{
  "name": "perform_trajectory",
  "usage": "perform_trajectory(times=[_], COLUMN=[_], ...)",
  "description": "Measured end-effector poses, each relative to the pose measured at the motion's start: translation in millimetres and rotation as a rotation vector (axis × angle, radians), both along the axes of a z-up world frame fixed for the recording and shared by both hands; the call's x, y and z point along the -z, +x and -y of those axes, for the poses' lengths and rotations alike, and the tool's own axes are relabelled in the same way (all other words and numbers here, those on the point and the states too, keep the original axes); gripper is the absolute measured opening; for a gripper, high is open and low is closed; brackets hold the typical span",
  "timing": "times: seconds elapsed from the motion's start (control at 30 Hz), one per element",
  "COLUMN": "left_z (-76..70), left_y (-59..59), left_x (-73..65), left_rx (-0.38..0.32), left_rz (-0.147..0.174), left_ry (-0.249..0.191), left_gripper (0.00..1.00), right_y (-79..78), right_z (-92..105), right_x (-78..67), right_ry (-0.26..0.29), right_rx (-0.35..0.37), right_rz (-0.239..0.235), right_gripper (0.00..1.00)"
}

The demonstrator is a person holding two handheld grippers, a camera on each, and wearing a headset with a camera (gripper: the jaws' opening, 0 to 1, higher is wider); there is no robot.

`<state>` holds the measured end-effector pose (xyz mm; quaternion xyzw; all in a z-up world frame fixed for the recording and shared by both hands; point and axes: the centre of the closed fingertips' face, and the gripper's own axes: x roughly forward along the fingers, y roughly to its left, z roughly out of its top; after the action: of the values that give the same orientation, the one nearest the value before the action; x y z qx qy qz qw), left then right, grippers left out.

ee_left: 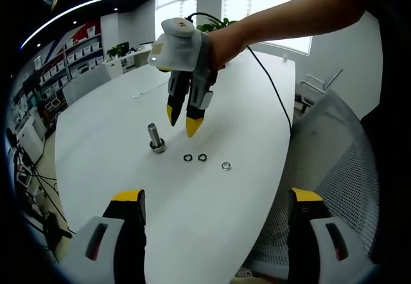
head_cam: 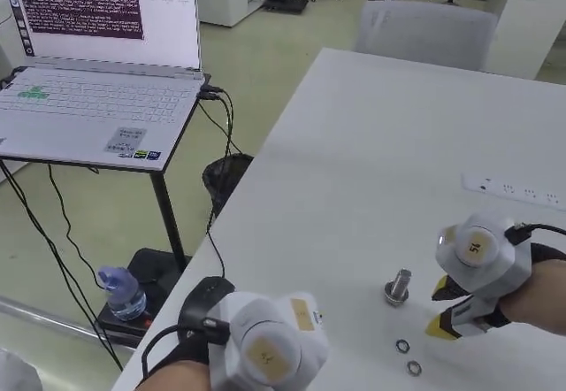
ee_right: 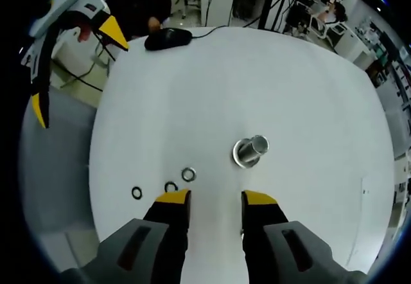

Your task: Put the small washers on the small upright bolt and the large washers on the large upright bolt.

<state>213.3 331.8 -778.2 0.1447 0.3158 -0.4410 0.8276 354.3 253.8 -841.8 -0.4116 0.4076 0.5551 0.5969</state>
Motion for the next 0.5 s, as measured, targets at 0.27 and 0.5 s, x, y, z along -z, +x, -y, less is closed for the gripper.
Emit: perform_trajectory(times=[0.27, 0.5], left_z=[7.7, 6.6], left_y=[-4.0, -4.3], left_x=[-3.7, -1.8], left_rx=[0.017, 0.017], left_rz=[0.003, 0.005], left_ry=[-0.037, -0.027], left_gripper=[0.99, 0.98], right_y=[-19.4, -26.4], right_z=[-8.2, -10.9], right_x=[1.0, 7.7], right_ry=[0.019, 0.019], right_rx=[-0.016, -0.006], right_rz=[-0.012, -0.023], right_gripper=[0.33, 0.32])
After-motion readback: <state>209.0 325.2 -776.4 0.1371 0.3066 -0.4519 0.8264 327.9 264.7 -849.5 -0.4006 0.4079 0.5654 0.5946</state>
